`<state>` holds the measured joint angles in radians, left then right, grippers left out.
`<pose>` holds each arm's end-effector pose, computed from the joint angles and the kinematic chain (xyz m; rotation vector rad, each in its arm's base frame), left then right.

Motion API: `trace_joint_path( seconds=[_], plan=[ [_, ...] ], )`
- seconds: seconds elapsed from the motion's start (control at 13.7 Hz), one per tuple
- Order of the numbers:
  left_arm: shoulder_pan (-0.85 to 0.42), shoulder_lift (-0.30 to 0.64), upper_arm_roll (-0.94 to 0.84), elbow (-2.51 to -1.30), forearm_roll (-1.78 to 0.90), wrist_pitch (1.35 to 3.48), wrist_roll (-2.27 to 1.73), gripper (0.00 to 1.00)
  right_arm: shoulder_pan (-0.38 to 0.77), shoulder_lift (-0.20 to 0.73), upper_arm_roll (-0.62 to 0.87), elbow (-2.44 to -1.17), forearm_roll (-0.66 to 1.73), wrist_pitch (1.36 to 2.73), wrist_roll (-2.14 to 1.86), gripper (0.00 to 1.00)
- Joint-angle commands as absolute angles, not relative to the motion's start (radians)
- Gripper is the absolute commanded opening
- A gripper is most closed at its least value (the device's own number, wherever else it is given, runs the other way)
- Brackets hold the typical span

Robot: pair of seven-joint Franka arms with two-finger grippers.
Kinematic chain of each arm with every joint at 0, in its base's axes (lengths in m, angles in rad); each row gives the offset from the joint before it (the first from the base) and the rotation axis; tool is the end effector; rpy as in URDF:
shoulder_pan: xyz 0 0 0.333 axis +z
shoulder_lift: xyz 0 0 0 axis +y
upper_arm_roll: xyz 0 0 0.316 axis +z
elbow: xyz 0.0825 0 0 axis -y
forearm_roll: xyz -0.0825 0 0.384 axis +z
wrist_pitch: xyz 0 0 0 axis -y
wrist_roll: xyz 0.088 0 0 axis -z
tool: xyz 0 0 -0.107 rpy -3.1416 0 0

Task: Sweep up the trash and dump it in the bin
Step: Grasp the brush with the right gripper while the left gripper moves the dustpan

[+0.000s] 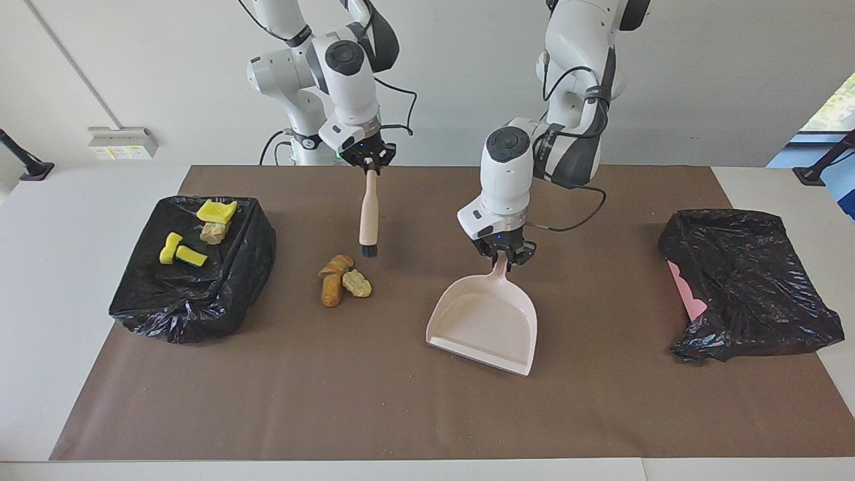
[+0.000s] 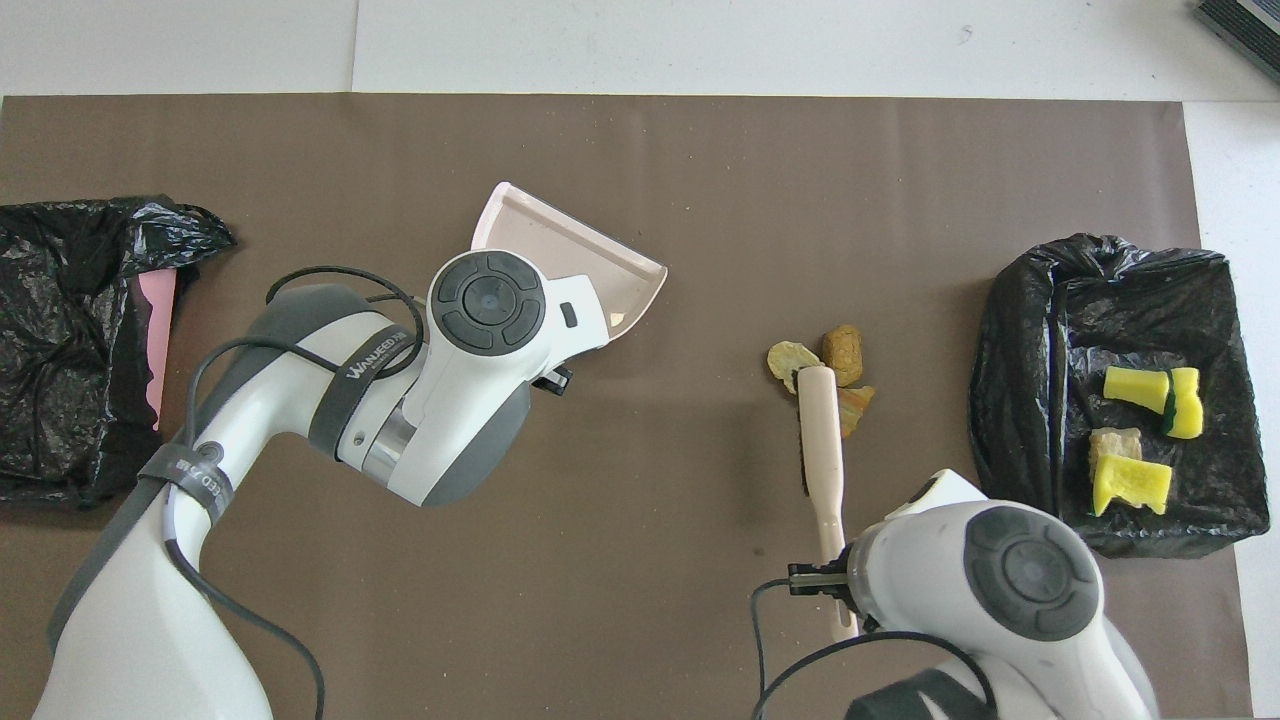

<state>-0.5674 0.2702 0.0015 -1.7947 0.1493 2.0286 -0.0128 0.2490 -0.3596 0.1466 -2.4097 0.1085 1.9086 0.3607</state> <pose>0.5324 -0.3282 0.3965 -2.8598 0.9187 -0.0049 0.3817 0.1693 0.4340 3.1249 -0.0335 -0.2370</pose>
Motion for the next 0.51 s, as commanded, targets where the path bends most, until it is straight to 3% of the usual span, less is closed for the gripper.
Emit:
trace_joint_path(
  seconds=[0.0,0.44],
  plan=[
    [-0.558,0.227,0.005,-1.867,0.169,2.023,0.251,0.0,0.108,-0.354,0.163,-2.41,-0.003,1.908,0.205,0.0],
    [-0.557,0.178,0.003,-1.999,0.169,2.075,0.681,0.0,0.025,-0.138,0.164,-2.395,-0.287,2.031,0.146,0.0]
  ],
)
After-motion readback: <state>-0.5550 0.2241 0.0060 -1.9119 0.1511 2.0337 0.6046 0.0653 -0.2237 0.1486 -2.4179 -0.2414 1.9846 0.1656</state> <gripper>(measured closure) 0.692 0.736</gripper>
